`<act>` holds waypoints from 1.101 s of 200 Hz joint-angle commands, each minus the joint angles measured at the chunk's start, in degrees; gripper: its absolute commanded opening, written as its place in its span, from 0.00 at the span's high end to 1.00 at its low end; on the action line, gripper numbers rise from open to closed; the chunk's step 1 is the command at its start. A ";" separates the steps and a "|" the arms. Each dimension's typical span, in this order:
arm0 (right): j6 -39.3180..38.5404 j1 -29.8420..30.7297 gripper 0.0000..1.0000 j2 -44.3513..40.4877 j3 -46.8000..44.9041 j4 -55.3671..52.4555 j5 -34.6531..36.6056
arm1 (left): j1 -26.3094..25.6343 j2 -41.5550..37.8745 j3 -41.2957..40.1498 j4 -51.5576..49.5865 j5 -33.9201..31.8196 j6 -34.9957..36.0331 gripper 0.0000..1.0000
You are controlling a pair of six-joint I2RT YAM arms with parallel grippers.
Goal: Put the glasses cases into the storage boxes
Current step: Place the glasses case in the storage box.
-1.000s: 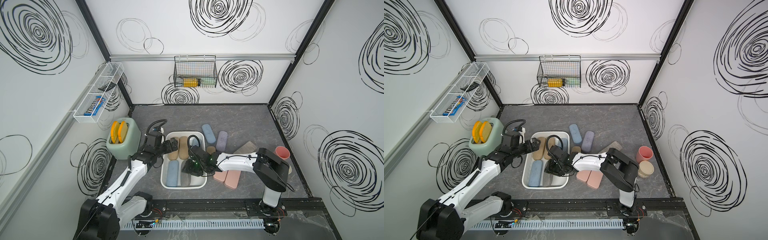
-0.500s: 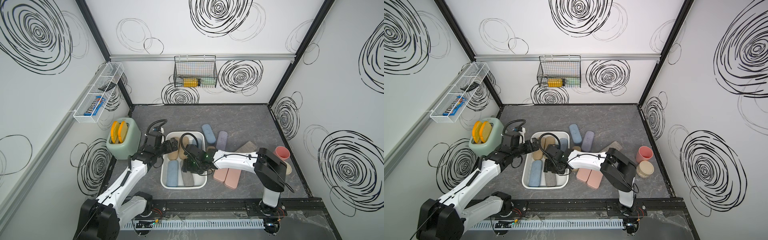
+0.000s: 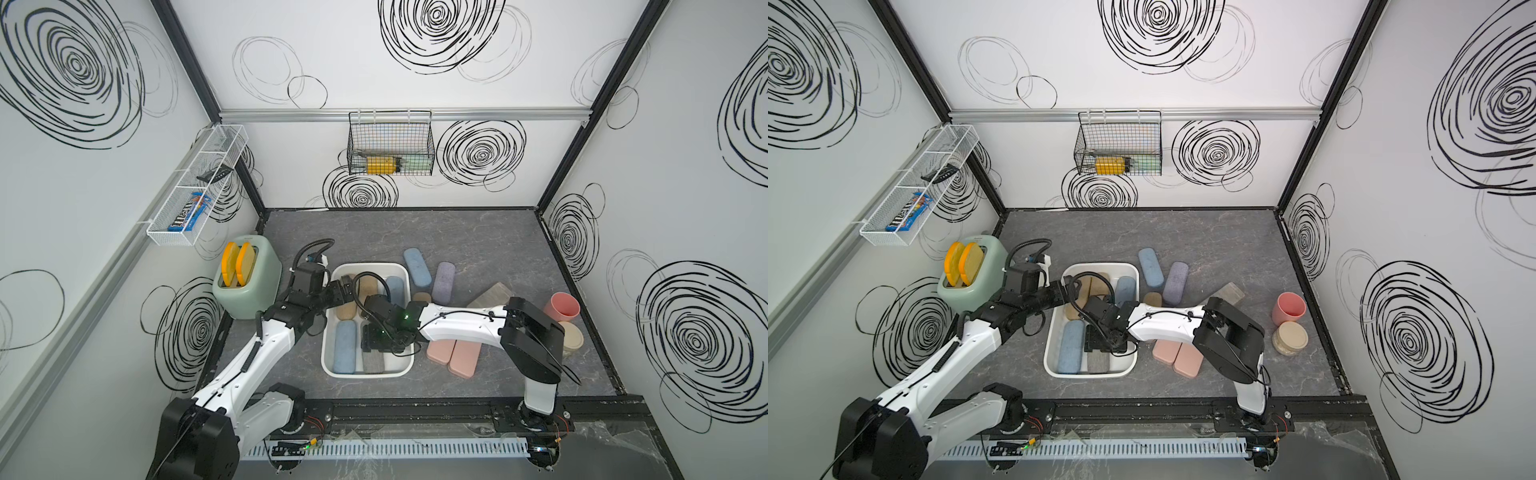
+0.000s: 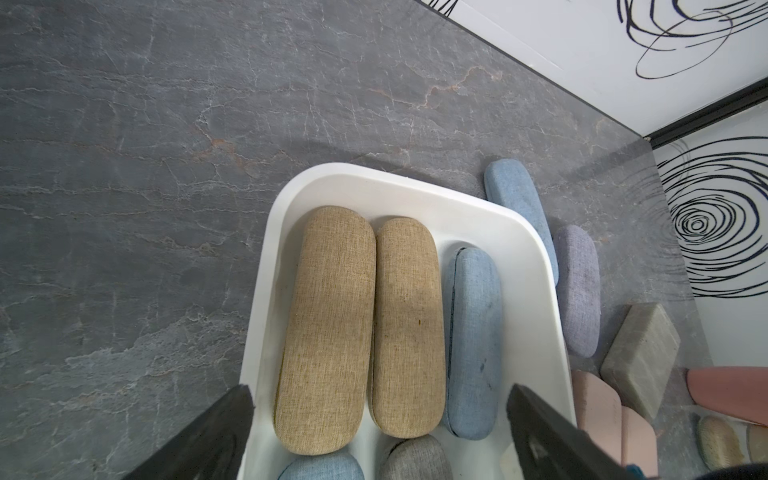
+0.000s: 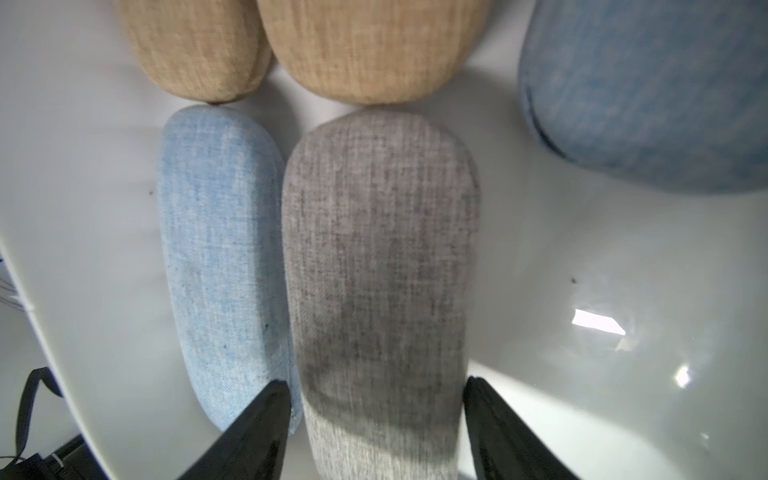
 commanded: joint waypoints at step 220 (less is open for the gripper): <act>-10.89 -12.07 0.25 -13.35 5.49 -16.53 14.00 | -1.44 -0.47 -0.25 2.06 0.53 0.64 0.01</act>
